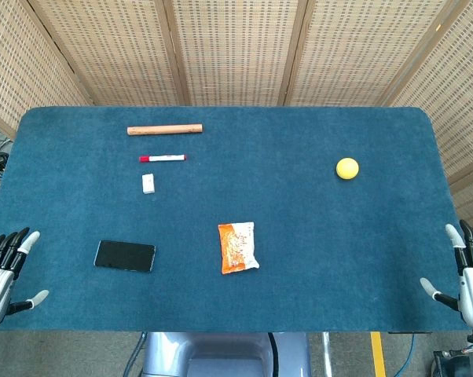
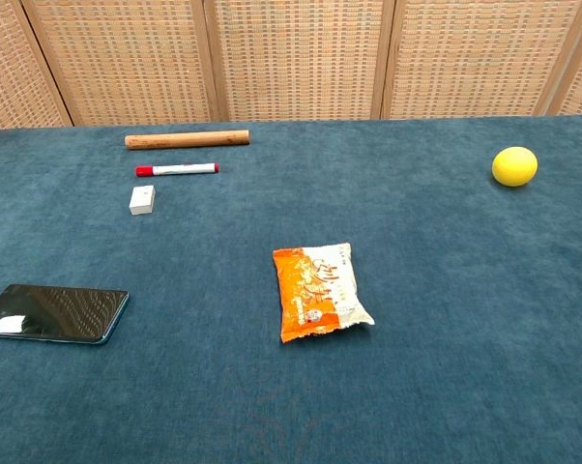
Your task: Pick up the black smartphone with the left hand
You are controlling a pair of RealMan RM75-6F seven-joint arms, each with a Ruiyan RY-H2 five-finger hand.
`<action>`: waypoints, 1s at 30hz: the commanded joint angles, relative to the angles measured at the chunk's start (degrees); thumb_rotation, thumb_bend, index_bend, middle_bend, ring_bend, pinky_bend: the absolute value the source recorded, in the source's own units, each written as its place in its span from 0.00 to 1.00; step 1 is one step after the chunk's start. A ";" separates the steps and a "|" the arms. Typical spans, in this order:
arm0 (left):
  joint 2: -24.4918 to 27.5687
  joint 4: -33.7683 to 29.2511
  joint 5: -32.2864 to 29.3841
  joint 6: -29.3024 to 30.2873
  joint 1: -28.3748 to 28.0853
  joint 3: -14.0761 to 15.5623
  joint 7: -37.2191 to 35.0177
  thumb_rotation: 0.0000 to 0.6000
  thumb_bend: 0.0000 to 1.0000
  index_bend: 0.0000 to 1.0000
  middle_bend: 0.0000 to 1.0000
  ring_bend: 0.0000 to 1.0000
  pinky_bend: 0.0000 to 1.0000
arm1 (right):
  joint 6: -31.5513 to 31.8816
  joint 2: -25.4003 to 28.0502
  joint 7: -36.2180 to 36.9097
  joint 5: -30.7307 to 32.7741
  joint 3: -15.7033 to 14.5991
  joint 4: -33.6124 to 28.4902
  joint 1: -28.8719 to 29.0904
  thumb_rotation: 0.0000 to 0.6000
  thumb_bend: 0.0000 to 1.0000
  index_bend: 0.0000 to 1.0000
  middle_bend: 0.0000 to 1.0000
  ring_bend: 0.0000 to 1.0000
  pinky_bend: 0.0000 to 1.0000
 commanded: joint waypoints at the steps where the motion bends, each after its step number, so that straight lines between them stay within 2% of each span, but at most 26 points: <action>1: -0.04 0.08 0.07 0.00 -0.02 0.02 -0.10 1.00 0.00 0.00 0.00 0.00 0.00 | -0.08 0.01 0.05 0.07 0.02 0.01 0.03 1.00 0.00 0.00 0.00 0.00 0.00; 9: -1.10 1.51 0.56 -0.36 -0.65 -0.25 -0.71 1.00 0.00 0.00 0.00 0.00 0.00 | -0.30 0.00 0.28 0.38 0.14 0.13 0.07 1.00 0.00 0.00 0.00 0.00 0.00; 12: -3.15 3.82 1.49 -0.90 -1.96 -0.86 -2.16 1.00 0.00 0.01 0.00 0.00 0.07 | -0.29 0.24 0.89 0.70 0.36 -0.07 0.04 1.00 0.00 0.00 0.00 0.00 0.00; 15: -5.54 6.74 2.59 -2.06 -3.64 -1.21 -3.66 1.00 0.00 0.16 0.04 0.07 0.21 | -0.70 0.38 1.18 1.23 0.51 0.00 0.10 1.00 0.00 0.00 0.00 0.00 0.00; 18: -8.99 11.05 3.89 -4.49 -5.99 -1.28 -4.26 1.00 0.01 0.29 0.13 0.16 0.26 | -1.17 0.48 1.51 1.72 0.67 0.06 0.24 1.00 0.00 0.00 0.00 0.00 0.00; 30: -19.67 23.77 3.24 -15.01 -12.15 -0.52 -1.86 1.00 0.11 0.37 0.17 0.19 0.27 | -1.98 0.42 1.81 2.19 0.69 0.35 0.48 1.00 0.00 0.00 0.00 0.00 0.00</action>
